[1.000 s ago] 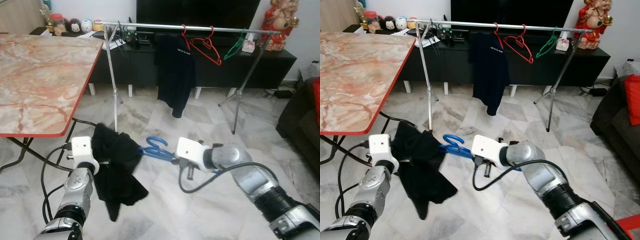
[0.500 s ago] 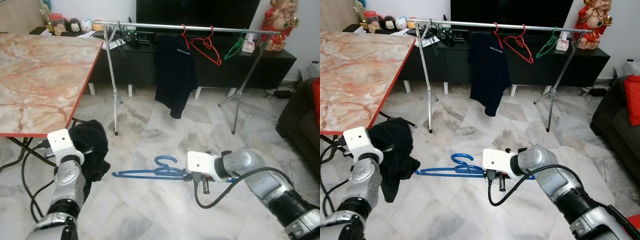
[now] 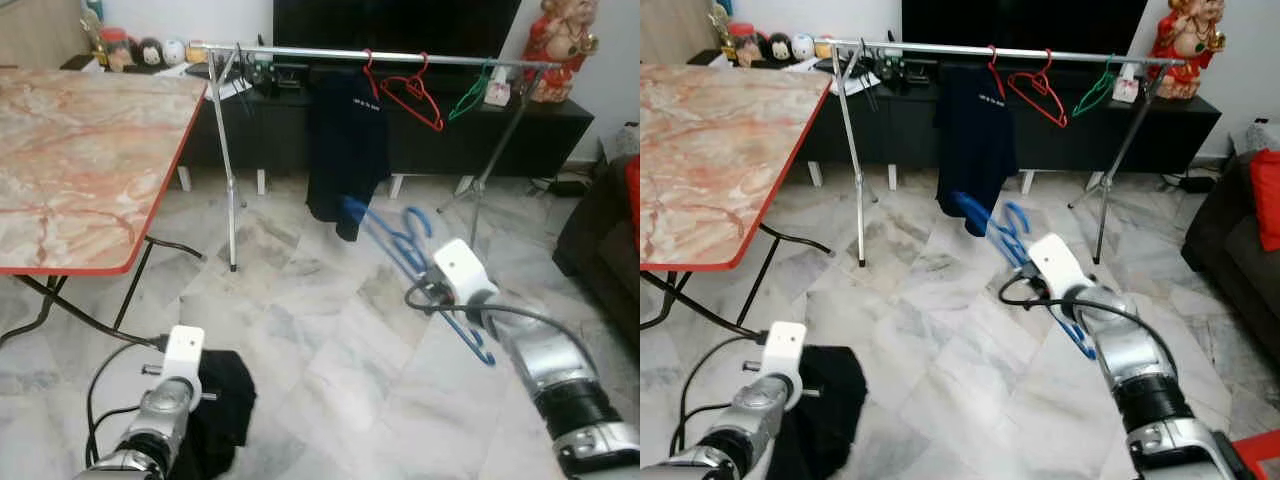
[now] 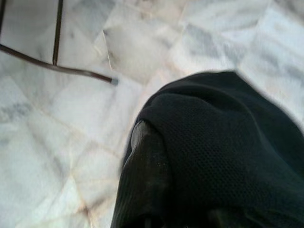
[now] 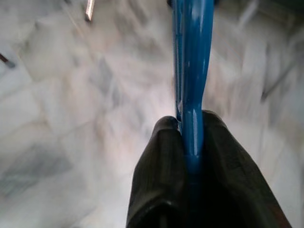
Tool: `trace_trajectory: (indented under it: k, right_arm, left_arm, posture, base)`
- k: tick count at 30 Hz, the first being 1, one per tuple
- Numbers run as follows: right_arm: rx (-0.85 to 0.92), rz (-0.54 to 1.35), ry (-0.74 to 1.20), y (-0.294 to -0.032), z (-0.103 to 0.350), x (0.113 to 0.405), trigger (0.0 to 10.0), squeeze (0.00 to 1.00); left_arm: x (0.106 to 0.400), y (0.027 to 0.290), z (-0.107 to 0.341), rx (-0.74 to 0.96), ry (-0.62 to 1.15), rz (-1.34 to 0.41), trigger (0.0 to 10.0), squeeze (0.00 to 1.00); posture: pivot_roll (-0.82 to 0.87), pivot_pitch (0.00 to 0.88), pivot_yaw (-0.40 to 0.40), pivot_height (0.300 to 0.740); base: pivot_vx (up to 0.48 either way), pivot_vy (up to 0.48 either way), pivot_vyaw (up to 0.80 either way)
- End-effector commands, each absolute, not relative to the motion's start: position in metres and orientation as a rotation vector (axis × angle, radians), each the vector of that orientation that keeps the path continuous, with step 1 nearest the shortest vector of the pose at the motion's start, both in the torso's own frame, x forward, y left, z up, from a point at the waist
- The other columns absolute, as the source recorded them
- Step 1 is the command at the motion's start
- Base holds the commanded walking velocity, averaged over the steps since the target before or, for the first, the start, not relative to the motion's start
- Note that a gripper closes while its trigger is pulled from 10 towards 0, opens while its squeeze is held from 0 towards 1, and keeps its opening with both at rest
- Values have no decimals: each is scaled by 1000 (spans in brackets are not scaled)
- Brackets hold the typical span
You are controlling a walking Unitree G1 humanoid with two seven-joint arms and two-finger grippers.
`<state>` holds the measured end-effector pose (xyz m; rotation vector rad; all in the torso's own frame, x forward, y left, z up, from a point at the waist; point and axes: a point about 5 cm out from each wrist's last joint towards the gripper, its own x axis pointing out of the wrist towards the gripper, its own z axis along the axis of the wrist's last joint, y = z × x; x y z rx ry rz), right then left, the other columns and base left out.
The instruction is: Hang hanger
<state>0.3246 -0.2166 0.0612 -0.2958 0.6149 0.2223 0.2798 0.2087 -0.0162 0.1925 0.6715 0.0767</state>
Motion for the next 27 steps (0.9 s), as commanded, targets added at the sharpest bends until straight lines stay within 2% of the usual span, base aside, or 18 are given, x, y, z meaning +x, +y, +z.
trace_trajectory:
  k: [1,2,3,6,10,12,14,16,19,25,27]
  right_arm:
    - [-224,140,658,-217,44,320,4706,0]
    - [-200,110,693,-214,33,316,4706,0]
    - [-153,74,761,-209,16,307,10000,0]
    - [-91,41,826,-205,1,296,10000,0]
    - [-20,5,931,-194,-30,268,10000,0]
    - [-44,56,994,-187,-45,250,10000,0]
    - [-41,39,1026,-186,-53,240,10000,0]
    - [35,-32,1078,-188,-63,223,10000,0]
    - [-104,45,1151,-188,-71,210,10000,0]
    - [-159,74,1205,-187,-77,200,10000,0]
    - [-154,27,1211,-191,-76,200,10000,0]
  left_arm:
    - [282,208,-15,196,683,85,10000,0]
    - [281,208,-17,177,701,98,10000,0]
    - [278,208,-19,141,725,115,10000,0]
    - [276,207,-22,124,744,115,10000,0]
    - [270,200,-28,109,770,84,10000,0]
    - [268,197,-31,104,778,80,10000,0]
    - [265,197,-33,92,788,87,10000,0]
    - [261,199,-36,74,800,98,10000,0]
    - [250,201,-44,79,842,99,10000,0]
    - [240,205,-51,93,900,112,10000,0]
    - [239,208,-51,90,905,128,10000,0]
  posture:
    - [-86,0,-52,740]
    - [-86,0,-52,740]
    - [-86,0,-52,740]
    - [-83,0,-50,740]
    - [-70,0,-57,740]
    - [-70,0,-57,740]
    - [-52,0,-70,740]
    - [-65,0,-67,740]
    - [-88,0,-62,740]
    - [-44,0,-77,740]
    - [-32,0,-83,740]
  base:
    - [0,0,0]
    - [0,0,0]
    - [0,0,0]
    - [0,0,0]
    - [0,0,0]
    - [0,0,0]
    - [0,0,0]
    - [0,0,0]
    - [0,0,0]
    - [0,0,0]
    - [0,0,0]
